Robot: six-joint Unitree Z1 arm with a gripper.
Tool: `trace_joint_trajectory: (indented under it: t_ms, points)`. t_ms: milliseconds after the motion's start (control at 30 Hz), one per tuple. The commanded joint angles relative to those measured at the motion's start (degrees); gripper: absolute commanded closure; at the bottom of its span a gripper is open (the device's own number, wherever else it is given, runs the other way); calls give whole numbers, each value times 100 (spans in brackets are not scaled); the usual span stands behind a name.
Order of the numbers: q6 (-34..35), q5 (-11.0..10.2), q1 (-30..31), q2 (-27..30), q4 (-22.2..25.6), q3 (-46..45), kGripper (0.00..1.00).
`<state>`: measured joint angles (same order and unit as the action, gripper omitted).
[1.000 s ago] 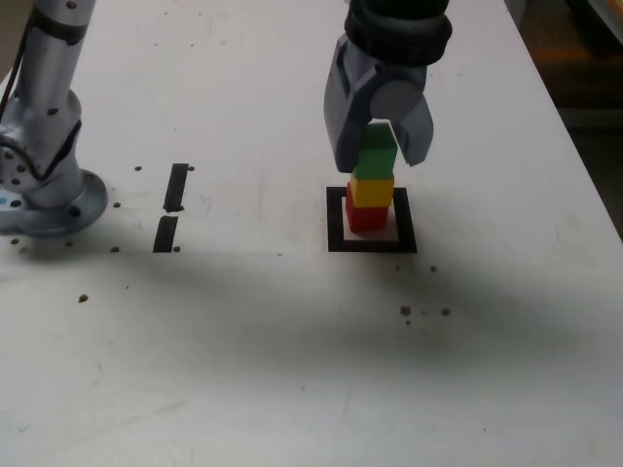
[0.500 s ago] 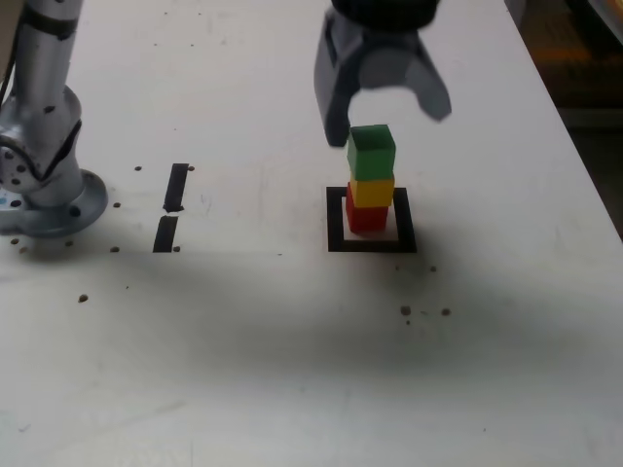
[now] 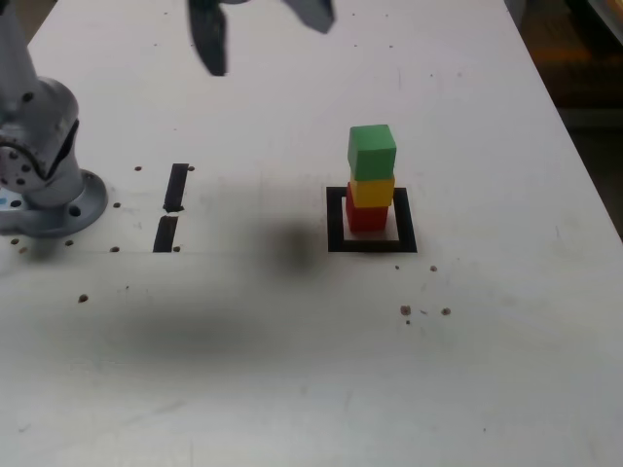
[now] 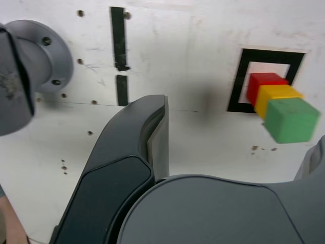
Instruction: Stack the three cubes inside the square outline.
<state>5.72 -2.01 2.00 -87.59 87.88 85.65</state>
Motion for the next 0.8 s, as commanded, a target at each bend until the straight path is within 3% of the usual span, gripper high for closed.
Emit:
trace_joint_trajectory:
  t_ms: [0,267,600,767]
  points:
    - [-10,16,-15,337,-119,-1178,1]
    - [-36,79,-17,556,-992,-2751,1]
    - [-143,217,-84,511,-2085,-3786,1]
    - [-258,248,-136,531,-2326,-4097,0]
